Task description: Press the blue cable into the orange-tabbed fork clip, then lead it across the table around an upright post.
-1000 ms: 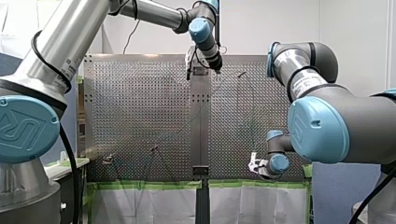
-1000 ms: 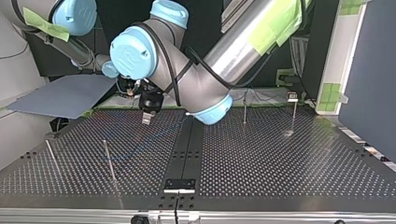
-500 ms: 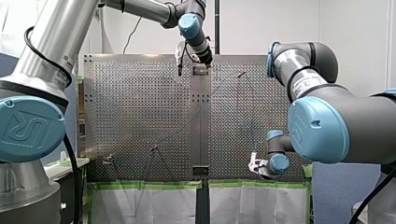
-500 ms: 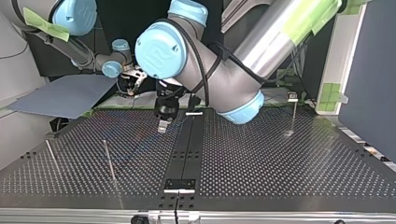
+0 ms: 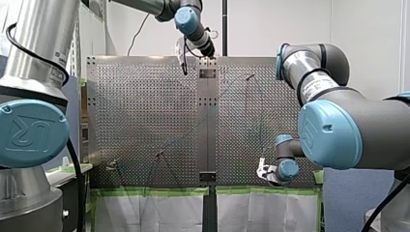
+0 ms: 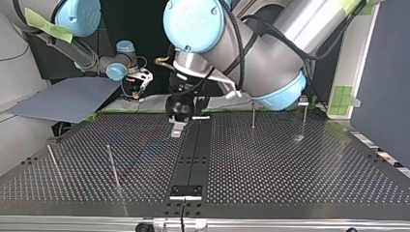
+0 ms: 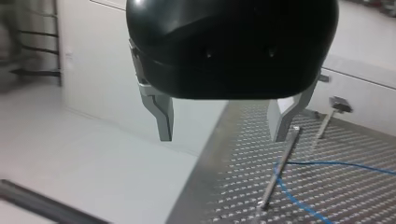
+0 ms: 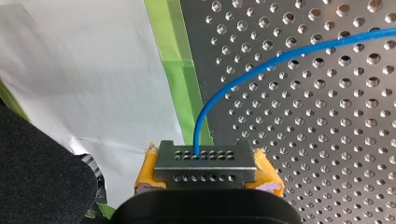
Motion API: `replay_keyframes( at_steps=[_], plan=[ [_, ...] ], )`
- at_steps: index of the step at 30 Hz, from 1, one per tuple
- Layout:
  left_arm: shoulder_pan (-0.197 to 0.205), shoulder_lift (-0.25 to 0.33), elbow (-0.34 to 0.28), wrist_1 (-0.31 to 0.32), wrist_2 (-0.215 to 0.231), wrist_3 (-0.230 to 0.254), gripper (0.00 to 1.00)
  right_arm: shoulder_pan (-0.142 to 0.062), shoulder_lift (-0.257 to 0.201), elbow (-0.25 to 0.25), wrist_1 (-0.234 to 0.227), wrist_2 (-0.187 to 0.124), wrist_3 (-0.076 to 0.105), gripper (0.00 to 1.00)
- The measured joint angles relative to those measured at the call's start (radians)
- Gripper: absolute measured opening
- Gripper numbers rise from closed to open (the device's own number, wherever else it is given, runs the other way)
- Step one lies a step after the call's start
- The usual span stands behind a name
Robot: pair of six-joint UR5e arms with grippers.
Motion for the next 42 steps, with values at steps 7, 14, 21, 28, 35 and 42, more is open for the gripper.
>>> replay_keyframes(
  at_steps=[7,14,21,28,35,42],
  plan=[
    [0.014,0.058,-0.058,0.058,0.013,-0.042,1.0,0.002,0.0,-0.001,0.0,0.0,0.0,0.0],
    [0.02,0.085,-0.114,0.114,0.065,-0.02,1.0,0.008,0.0,-0.005,0.001,0.0,0.0,0.0],
    [0.021,0.085,-0.182,0.182,0.094,0.021,1.0,0.013,0.0,-0.007,0.004,0.0,0.0,0.0],
    [0.027,0.084,-0.243,0.243,0.094,0.029,1.0,0.014,0.0,-0.008,0.004,0.0,0.0,0.0],
    [0.043,0.084,-0.315,0.315,0.094,0.039,1.0,0.015,0.0,-0.009,0.006,0.0,0.0,0.0],
    [0.056,0.084,-0.378,0.378,0.079,0.051,1.0,0.017,0.0,-0.009,0.007,0.0,-0.001,0.0]
  ],
)
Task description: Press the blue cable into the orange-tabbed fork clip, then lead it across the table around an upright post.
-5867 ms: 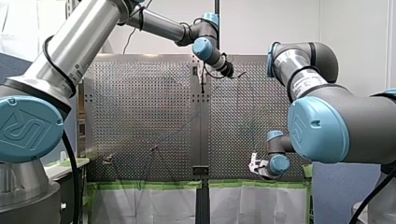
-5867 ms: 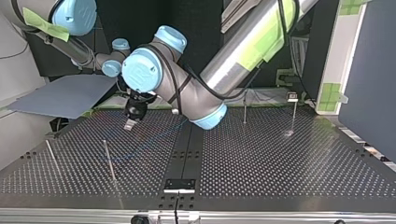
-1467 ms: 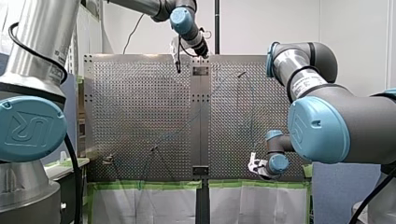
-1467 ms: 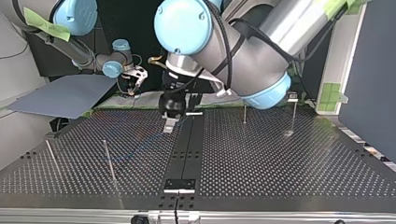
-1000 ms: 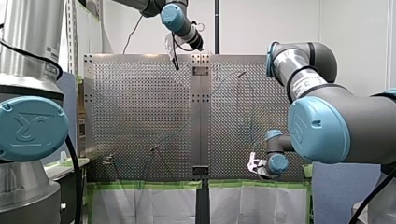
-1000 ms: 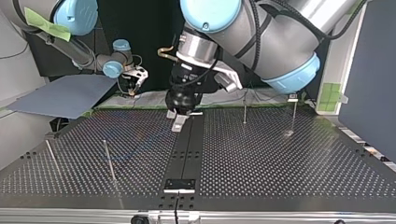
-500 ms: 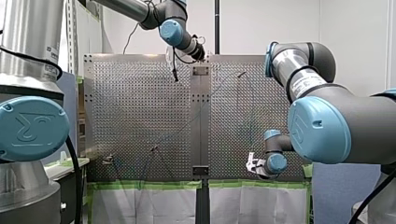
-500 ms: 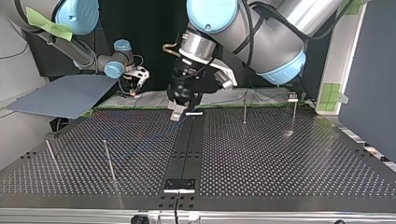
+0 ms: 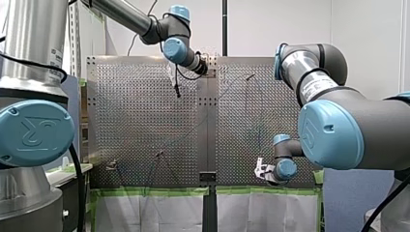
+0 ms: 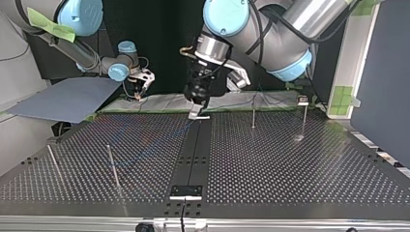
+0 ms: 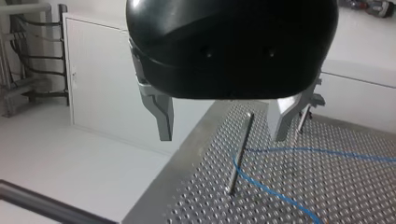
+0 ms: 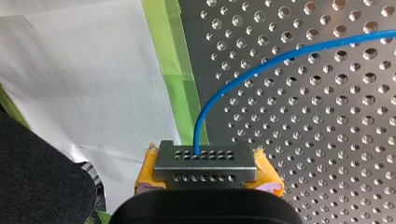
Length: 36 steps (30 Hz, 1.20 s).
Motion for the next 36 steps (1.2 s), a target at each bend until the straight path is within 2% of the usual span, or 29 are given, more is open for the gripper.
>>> replay_keyframes(
  at_steps=[7,36],
  plan=[
    [0.008,0.0,-0.058,0.058,-0.016,0.015,1.0,0.003,0.0,0.0,0.0,0.0,0.0,0.0],
    [0.021,0.0,-0.334,0.334,-0.017,0.023,1.0,0.013,0.0,-0.004,0.0,0.0,0.0,0.0]
  ],
)
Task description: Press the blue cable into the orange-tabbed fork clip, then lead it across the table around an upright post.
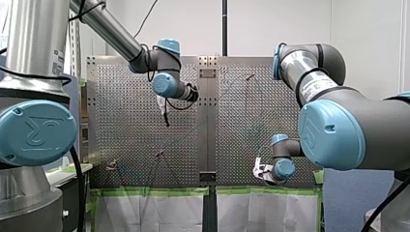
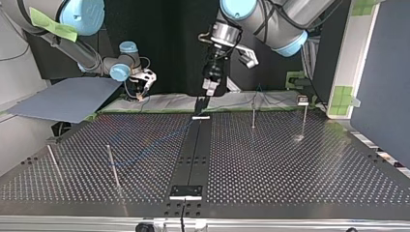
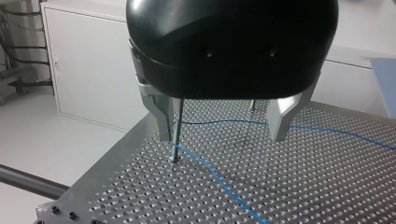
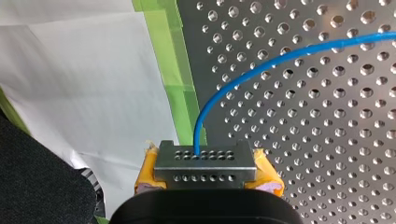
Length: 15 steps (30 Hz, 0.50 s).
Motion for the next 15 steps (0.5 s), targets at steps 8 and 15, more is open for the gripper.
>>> replay_keyframes(
  at_steps=[8,15],
  plan=[
    [0.003,0.0,-0.069,0.068,-0.002,0.0,1.0,0.001,0.0,-0.001,0.001,0.0,0.0,0.0],
    [0.003,0.0,-0.125,0.086,-0.002,0.0,1.0,0.002,0.0,-0.005,0.007,0.0,-0.001,0.0]
  ],
)
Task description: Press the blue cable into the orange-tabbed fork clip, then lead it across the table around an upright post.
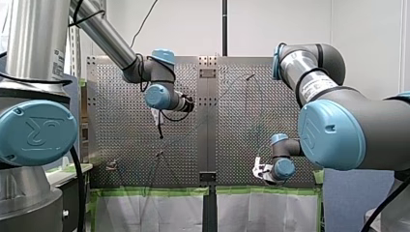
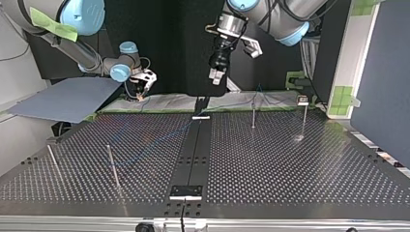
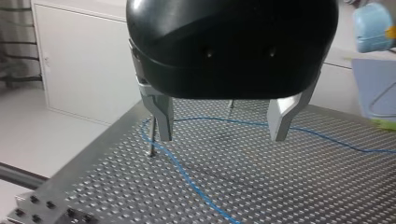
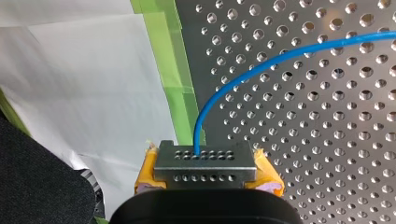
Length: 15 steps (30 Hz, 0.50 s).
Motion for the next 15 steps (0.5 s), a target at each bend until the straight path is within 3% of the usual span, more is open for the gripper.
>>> replay_keyframes(
  at_steps=[15],
  plan=[
    [0.007,0.0,-0.131,-0.005,-0.001,0.009,1.0,0.004,0.0,0.0,0.0,0.0,0.0,0.0]
  ],
)
